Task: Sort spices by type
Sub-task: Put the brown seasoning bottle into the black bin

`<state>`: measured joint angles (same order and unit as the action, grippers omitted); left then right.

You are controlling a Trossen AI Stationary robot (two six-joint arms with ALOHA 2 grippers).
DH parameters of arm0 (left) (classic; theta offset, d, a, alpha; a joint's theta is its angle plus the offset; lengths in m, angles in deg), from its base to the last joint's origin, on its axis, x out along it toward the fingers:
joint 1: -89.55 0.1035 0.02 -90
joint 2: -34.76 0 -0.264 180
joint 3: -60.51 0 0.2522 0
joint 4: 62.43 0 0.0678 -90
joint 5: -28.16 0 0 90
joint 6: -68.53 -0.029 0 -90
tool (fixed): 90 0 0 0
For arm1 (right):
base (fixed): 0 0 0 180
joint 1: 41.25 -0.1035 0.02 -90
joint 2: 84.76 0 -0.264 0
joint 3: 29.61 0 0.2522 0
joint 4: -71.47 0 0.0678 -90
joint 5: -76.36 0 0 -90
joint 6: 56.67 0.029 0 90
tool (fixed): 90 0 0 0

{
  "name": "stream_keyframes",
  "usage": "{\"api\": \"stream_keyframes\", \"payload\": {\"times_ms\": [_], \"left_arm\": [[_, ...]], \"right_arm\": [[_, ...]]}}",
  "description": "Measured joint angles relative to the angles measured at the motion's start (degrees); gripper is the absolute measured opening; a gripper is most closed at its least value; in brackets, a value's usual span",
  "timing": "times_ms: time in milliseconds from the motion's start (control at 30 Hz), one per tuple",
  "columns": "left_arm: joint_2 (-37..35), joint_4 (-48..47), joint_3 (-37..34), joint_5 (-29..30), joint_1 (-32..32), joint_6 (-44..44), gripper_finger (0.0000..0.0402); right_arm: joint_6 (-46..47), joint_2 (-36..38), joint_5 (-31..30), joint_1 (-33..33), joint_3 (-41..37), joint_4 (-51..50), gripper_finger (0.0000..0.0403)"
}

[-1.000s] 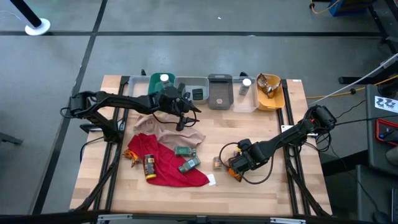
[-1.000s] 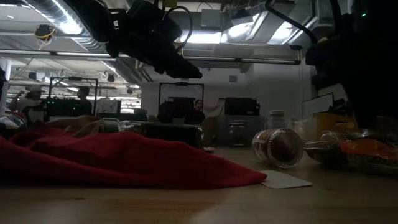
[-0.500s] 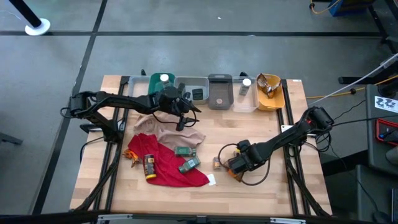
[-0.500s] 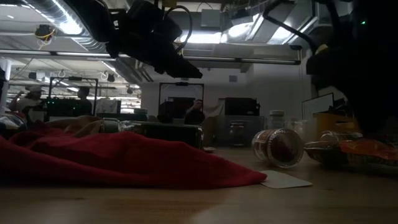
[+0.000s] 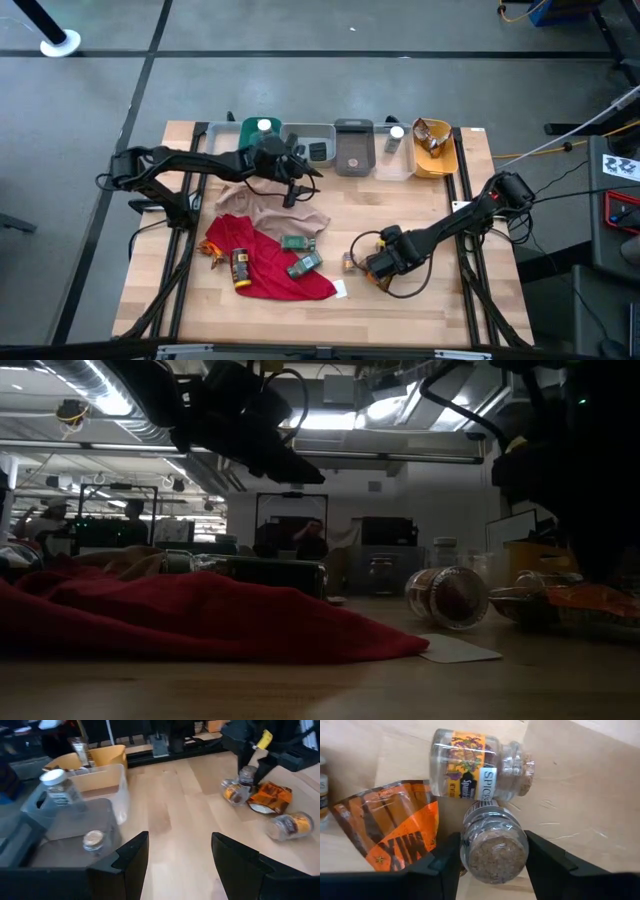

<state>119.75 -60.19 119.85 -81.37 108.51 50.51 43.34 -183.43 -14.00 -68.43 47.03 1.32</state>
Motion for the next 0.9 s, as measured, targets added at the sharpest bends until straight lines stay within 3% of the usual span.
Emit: {"api": "stream_keyframes", "payload": {"times_ms": [100,333,600,900], "left_arm": [[-1.25,0.15,0.04,0.0,1.61,0.02,0.0198],[-4.41,-0.29,0.04,0.0,6.03,0.66,0.0198],[-5.15,-0.83,0.04,0.02,11.25,1.62,0.0198],[-5.15,-2.19,0.04,0.0,12.58,1.7,0.0198]], "right_arm": [[-0.43,1.33,0.4,1.45,-0.02,-1.74,0.0182],[-11.03,5.46,-0.1,7.92,4.22,-7.32,0.0187],[-31.24,7.44,-4.55,19.29,11.94,-9.67,0.0185],[-55.85,7.46,-9.7,35.83,18.74,-8.97,0.0185]]}}
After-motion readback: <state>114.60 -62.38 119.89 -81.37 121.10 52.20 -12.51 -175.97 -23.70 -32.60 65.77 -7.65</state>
